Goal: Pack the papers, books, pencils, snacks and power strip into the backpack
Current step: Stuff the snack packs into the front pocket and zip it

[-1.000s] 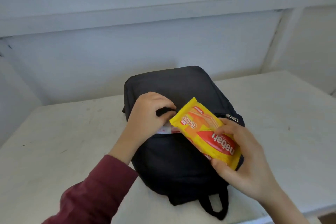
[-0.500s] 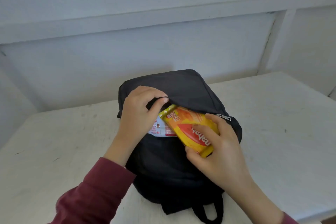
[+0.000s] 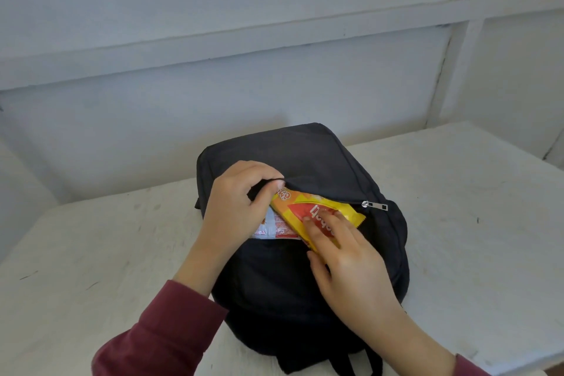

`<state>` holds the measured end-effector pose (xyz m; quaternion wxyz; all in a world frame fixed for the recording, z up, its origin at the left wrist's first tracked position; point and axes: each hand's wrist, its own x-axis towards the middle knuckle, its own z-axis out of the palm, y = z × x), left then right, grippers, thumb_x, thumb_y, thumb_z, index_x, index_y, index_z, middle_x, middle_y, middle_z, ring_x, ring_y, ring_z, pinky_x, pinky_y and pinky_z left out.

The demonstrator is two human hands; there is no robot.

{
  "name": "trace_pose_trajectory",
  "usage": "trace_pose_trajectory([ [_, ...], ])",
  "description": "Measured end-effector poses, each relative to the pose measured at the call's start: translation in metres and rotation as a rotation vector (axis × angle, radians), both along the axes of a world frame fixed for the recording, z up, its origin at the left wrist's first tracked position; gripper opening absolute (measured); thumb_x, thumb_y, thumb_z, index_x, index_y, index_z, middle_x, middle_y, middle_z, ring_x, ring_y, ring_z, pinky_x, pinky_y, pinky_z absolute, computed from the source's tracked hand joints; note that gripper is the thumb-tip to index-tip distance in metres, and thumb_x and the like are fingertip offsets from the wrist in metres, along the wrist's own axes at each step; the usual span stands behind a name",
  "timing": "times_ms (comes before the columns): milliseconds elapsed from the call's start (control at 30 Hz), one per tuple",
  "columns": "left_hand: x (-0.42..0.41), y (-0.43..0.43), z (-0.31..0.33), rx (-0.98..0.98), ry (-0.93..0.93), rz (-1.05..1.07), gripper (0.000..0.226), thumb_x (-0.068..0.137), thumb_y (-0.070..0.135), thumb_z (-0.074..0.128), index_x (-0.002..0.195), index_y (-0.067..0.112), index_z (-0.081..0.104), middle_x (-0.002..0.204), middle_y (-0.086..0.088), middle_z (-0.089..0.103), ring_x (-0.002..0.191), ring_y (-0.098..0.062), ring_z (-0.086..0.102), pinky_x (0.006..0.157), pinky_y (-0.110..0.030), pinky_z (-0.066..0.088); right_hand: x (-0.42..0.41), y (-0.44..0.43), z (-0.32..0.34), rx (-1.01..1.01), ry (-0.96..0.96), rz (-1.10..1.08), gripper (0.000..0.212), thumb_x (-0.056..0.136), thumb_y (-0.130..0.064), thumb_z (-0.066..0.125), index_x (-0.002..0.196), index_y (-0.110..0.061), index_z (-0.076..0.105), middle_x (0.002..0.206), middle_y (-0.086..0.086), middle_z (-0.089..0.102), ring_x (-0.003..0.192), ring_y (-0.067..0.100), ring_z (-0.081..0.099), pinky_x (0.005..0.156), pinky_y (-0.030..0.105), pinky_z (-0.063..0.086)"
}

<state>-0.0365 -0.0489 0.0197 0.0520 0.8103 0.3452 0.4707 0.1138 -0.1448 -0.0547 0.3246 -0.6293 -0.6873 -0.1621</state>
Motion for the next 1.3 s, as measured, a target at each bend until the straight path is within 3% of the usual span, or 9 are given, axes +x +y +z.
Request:
trace_pose_trajectory([
  [167, -0.001, 0.003, 0.000, 0.012, 0.005, 0.018, 0.012, 0.082, 0.018, 0.062, 0.087, 0.012, 0.072, 0.089, 0.014, 0.062, 0.090, -0.001, 0.057, 0.081, -0.007, 0.041, 0.003, 0.014, -0.003, 0.046, -0.067, 0.090, 0.046, 0.073, -0.008, 0.077, 0.118, -0.009, 0.066, 0.120, 0.011, 0.065, 0.114, 0.035, 0.058, 0.086, 0.037, 0.051],
  [300, 0.001, 0.003, 0.002, 0.022, -0.032, 0.011, 0.009, 0.081, 0.014, 0.064, 0.085, 0.011, 0.072, 0.086, 0.013, 0.063, 0.087, -0.002, 0.058, 0.079, -0.012, 0.045, 0.005, 0.021, 0.004, 0.078, -0.112, 0.164, 0.041, 0.085, -0.015, 0.042, 0.118, -0.008, 0.065, 0.121, 0.010, 0.064, 0.116, 0.033, 0.057, 0.091, 0.035, 0.048],
  [433, 0.002, 0.003, 0.001, 0.039, -0.032, -0.010, 0.015, 0.083, 0.020, 0.059, 0.084, 0.012, 0.072, 0.085, 0.014, 0.063, 0.086, 0.000, 0.058, 0.079, -0.012, 0.045, 0.010, 0.032, 0.010, 0.091, -0.116, 0.234, 0.041, 0.086, -0.012, 0.038, 0.116, -0.008, 0.066, 0.120, 0.009, 0.065, 0.115, 0.027, 0.059, 0.097, 0.033, 0.045],
  [667, -0.001, 0.003, 0.000, -0.029, -0.019, 0.003, 0.012, 0.081, 0.019, 0.063, 0.087, 0.015, 0.073, 0.087, 0.017, 0.063, 0.090, -0.001, 0.058, 0.080, -0.012, 0.045, 0.023, 0.030, 0.001, 0.304, 0.014, 0.086, 0.023, 0.086, -0.008, 0.052, 0.093, -0.010, 0.074, 0.093, 0.004, 0.070, 0.080, 0.025, 0.063, 0.067, 0.036, 0.051],
  [767, -0.003, 0.001, -0.003, -0.058, 0.019, -0.032, 0.016, 0.082, 0.023, 0.063, 0.093, 0.018, 0.073, 0.094, 0.018, 0.063, 0.096, 0.002, 0.057, 0.084, -0.013, 0.045, 0.030, 0.022, -0.002, 0.282, -0.030, -0.024, 0.025, 0.085, -0.013, 0.051, 0.092, -0.016, 0.076, 0.092, -0.001, 0.072, 0.077, 0.025, 0.060, 0.070, 0.034, 0.044],
  [867, -0.005, -0.001, -0.009, -0.089, 0.094, -0.064, 0.023, 0.082, 0.027, 0.061, 0.102, 0.023, 0.071, 0.104, 0.021, 0.062, 0.105, 0.007, 0.053, 0.092, -0.014, 0.043, 0.030, 0.012, -0.002, 0.228, -0.044, -0.064, 0.029, 0.083, -0.018, 0.050, 0.096, -0.017, 0.075, 0.098, -0.004, 0.072, 0.080, 0.022, 0.059, 0.073, 0.030, 0.035],
  [967, -0.007, -0.003, -0.014, -0.150, 0.166, -0.102, 0.035, 0.075, 0.041, 0.064, 0.110, 0.033, 0.067, 0.117, 0.023, 0.058, 0.118, 0.009, 0.045, 0.102, -0.010, 0.030, 0.026, 0.001, -0.003, 0.191, -0.006, -0.042, 0.031, 0.082, -0.019, 0.051, 0.104, -0.016, 0.073, 0.106, -0.003, 0.071, 0.091, 0.017, 0.056, 0.080, 0.030, 0.036],
  [1100, -0.009, -0.006, -0.021, -0.184, 0.317, -0.123, 0.062, 0.063, 0.063, 0.062, 0.121, 0.042, 0.056, 0.133, 0.026, 0.043, 0.130, 0.007, 0.029, 0.108, -0.022, 0.016, 0.016, -0.015, -0.004, 0.144, 0.025, 0.025, 0.033, 0.084, -0.026, 0.052, 0.109, -0.017, 0.071, 0.111, -0.005, 0.069, 0.104, 0.014, 0.059, 0.090, 0.031, 0.038],
  [1300, 0.000, -0.009, -0.020, -0.053, 0.362, -0.045, 0.048, 0.070, 0.043, 0.066, 0.116, 0.030, 0.064, 0.129, 0.012, 0.055, 0.126, -0.004, 0.041, 0.106, -0.029, 0.022, 0.017, -0.013, -0.006, -0.062, 0.000, 0.014, 0.045, 0.088, -0.039, 0.044, 0.124, -0.018, 0.062, 0.124, -0.003, 0.063, 0.123, 0.018, 0.052, 0.107, 0.040, 0.030],
])
